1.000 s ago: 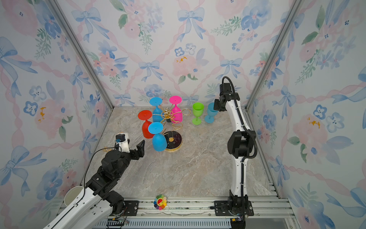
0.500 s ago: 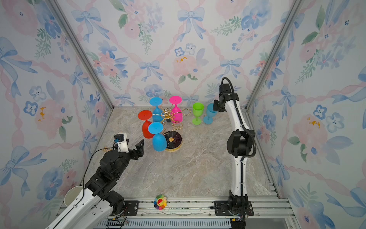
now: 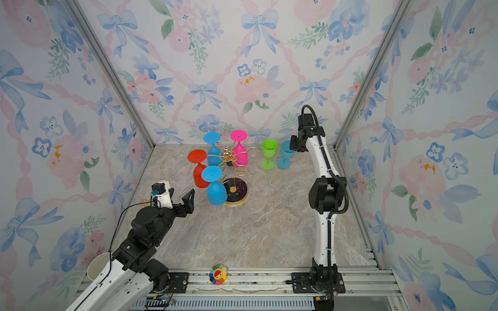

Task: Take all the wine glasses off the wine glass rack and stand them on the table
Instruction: 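Lower the cyan glass upright onto the table with the right gripper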

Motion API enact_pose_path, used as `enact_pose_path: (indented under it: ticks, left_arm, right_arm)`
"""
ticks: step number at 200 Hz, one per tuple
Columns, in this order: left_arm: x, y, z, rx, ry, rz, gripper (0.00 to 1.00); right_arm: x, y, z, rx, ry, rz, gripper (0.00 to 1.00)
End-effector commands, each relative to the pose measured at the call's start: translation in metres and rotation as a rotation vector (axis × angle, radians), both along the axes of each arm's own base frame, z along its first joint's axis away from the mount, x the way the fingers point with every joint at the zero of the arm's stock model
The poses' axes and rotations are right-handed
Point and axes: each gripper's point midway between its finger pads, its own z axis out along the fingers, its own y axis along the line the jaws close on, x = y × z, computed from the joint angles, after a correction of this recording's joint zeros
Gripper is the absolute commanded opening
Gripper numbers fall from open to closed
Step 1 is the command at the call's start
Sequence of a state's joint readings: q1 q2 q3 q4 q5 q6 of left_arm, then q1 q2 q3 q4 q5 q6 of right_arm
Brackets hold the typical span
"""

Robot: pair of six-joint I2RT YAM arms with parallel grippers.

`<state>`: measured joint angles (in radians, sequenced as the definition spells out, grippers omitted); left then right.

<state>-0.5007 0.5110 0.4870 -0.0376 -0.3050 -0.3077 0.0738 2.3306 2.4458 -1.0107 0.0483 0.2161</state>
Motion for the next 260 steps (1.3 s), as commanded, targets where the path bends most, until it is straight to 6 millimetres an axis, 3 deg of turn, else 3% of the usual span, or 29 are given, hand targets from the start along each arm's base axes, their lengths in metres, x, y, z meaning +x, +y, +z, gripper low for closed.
enact_pose_path:
  ticks: [1, 81, 123, 225, 260]
  left_arm:
    - [-0.001, 0.001, 0.006, 0.004, -0.028, -0.006, 0.91]
    - [-0.002, 0.001, 0.008, 0.001, -0.033, -0.011, 0.91]
    - [-0.002, 0.001, 0.008, 0.001, -0.032, -0.011, 0.91]
    - [-0.002, 0.0, 0.007, 0.001, -0.031, -0.012, 0.91]
    - [-0.002, 0.0, 0.007, 0.001, -0.031, -0.015, 0.91]
  right_arm:
    - [-0.003, 0.007, -0.011, 0.015, 0.029, 0.003, 0.07]
    - [-0.003, 0.01, -0.015, 0.022, 0.036, 0.007, 0.07]
    - [-0.003, 0.012, -0.017, 0.032, 0.04, 0.011, 0.16]
    - [-0.003, 0.018, -0.014, 0.068, 0.03, 0.023, 0.25]
    - [-0.008, 0.013, -0.002, 0.051, 0.017, 0.02, 0.37]
